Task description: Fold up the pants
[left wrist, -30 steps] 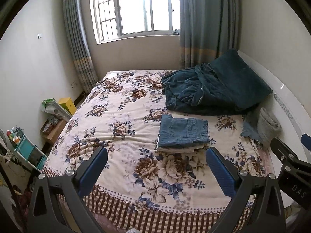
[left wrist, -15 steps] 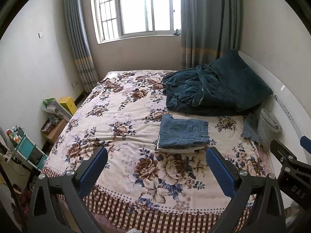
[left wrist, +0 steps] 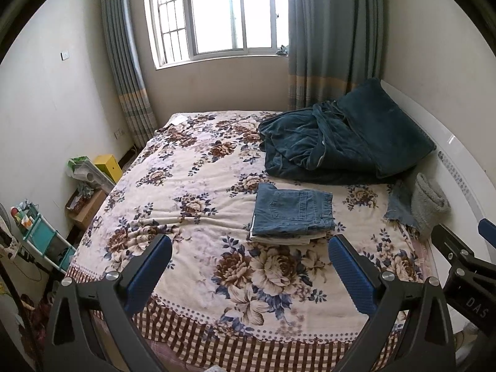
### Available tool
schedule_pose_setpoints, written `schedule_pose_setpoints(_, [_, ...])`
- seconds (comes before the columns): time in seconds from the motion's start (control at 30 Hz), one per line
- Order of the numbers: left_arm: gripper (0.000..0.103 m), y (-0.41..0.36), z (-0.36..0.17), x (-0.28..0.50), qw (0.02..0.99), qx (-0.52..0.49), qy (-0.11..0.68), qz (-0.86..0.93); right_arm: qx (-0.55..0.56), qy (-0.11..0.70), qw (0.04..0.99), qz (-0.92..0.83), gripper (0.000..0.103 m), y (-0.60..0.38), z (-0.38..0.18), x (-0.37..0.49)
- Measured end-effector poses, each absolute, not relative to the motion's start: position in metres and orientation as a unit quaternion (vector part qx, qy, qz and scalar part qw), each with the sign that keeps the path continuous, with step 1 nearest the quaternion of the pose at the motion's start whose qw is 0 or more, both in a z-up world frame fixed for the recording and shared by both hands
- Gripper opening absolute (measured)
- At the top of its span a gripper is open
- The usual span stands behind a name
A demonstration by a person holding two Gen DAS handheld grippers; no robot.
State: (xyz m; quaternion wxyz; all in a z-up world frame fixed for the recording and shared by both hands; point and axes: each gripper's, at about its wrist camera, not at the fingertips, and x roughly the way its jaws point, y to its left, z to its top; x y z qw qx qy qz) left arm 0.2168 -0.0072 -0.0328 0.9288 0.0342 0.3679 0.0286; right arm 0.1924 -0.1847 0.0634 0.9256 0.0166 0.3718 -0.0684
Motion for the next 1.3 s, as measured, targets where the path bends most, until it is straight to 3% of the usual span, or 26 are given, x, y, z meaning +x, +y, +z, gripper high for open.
schedule_pose_setpoints(1.3, [0.103,-0.0056,-0.028,0.2228,0.931,0.045,0.36,0.031,0.02,0.37,0.926,-0.068,0.102,-0.1807,0.0633,0.194])
